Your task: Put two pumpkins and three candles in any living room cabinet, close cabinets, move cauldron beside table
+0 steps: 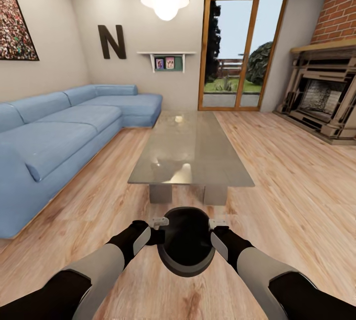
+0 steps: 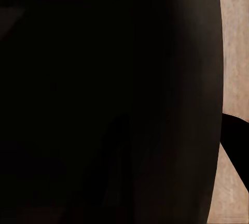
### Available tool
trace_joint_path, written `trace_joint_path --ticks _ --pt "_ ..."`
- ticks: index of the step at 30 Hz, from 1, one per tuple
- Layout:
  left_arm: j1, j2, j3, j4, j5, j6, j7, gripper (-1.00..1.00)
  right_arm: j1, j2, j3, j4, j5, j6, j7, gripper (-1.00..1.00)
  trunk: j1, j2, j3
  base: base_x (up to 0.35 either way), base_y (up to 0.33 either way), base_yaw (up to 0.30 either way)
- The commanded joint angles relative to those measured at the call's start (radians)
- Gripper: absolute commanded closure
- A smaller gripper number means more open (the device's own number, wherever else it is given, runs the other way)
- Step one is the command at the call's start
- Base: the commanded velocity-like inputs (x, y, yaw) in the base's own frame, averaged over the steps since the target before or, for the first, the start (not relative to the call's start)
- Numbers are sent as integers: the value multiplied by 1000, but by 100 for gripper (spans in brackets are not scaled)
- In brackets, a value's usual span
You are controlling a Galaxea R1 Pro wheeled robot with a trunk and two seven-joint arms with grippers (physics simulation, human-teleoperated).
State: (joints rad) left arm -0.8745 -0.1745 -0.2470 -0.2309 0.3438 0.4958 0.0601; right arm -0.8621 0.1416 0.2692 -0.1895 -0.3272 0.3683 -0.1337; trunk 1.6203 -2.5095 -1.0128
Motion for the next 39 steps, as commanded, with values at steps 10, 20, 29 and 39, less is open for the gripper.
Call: trace_joint_path --ticks 10,20,29,39 --pt "-1 0 -12 -8 12 4 7 100 0 0 48 -1 -42 2 32 100 4 -3 -56 0 0 0" --pt "-1 0 -12 -8 12 4 7 100 0 0 48 -1 -42 0 32 100 8 -5 -102 0 0 0" --pt "-1 0 -12 -8 12 4 7 100 0 0 48 -1 -42 0 32 100 8 -5 -106 80 0 0" --pt "-1 0 -12 -8 12 3 7 100 0 0 48 -1 -42 -2 32 100 8 -5 -106 71 0 0"
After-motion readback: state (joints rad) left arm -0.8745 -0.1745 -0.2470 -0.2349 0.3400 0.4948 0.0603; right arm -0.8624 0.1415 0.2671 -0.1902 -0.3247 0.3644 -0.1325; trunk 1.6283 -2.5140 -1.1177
